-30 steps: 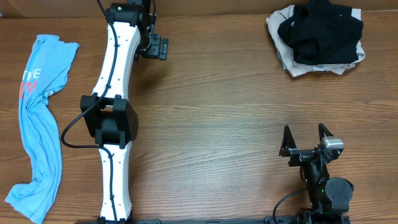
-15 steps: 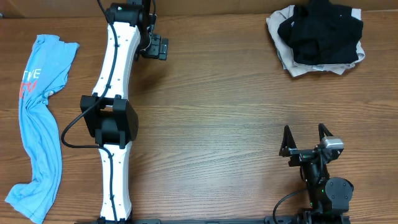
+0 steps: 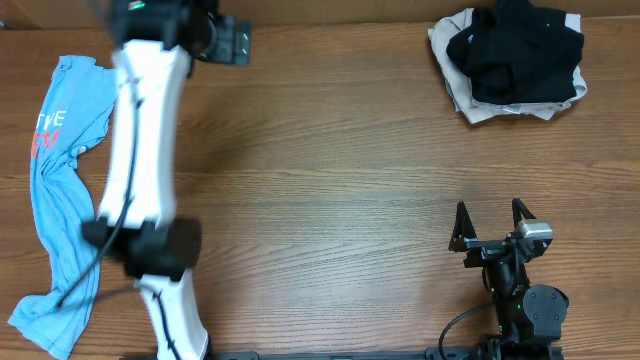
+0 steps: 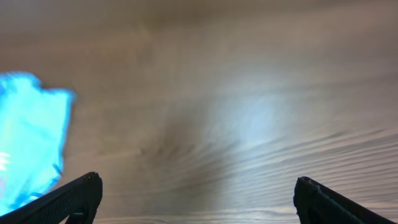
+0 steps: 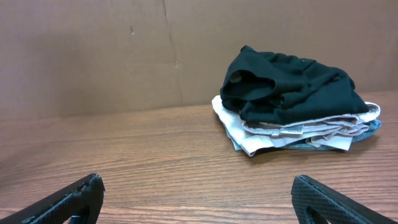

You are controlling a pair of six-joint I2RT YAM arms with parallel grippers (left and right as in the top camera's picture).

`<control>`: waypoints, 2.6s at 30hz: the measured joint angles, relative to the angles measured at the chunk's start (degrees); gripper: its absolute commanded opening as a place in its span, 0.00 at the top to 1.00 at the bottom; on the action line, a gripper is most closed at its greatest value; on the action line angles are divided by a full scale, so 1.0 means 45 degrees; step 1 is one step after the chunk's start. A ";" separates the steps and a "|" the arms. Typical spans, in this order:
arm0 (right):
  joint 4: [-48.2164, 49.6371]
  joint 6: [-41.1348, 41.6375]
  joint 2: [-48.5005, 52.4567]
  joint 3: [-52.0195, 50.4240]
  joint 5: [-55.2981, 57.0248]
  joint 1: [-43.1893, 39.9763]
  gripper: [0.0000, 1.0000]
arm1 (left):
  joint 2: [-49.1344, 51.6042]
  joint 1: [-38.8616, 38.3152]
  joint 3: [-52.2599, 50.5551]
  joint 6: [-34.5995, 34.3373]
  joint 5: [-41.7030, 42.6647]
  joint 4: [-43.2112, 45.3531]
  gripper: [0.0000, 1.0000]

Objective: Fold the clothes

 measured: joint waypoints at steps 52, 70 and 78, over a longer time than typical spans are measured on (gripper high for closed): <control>-0.0029 0.0005 -0.0010 0.0000 0.0000 0.0000 0.00 | -2.4635 0.2011 -3.1537 -0.0005 0.1219 1.8166 0.00; -0.0029 0.0005 -0.0010 0.0000 0.0000 0.0000 0.00 | -2.6330 0.2803 -3.2207 0.0000 0.1710 1.6543 0.00; -0.0029 0.0000 -0.0010 0.0000 0.0000 0.0000 0.00 | -2.6330 0.2832 -3.2207 0.0000 0.1666 1.6548 0.00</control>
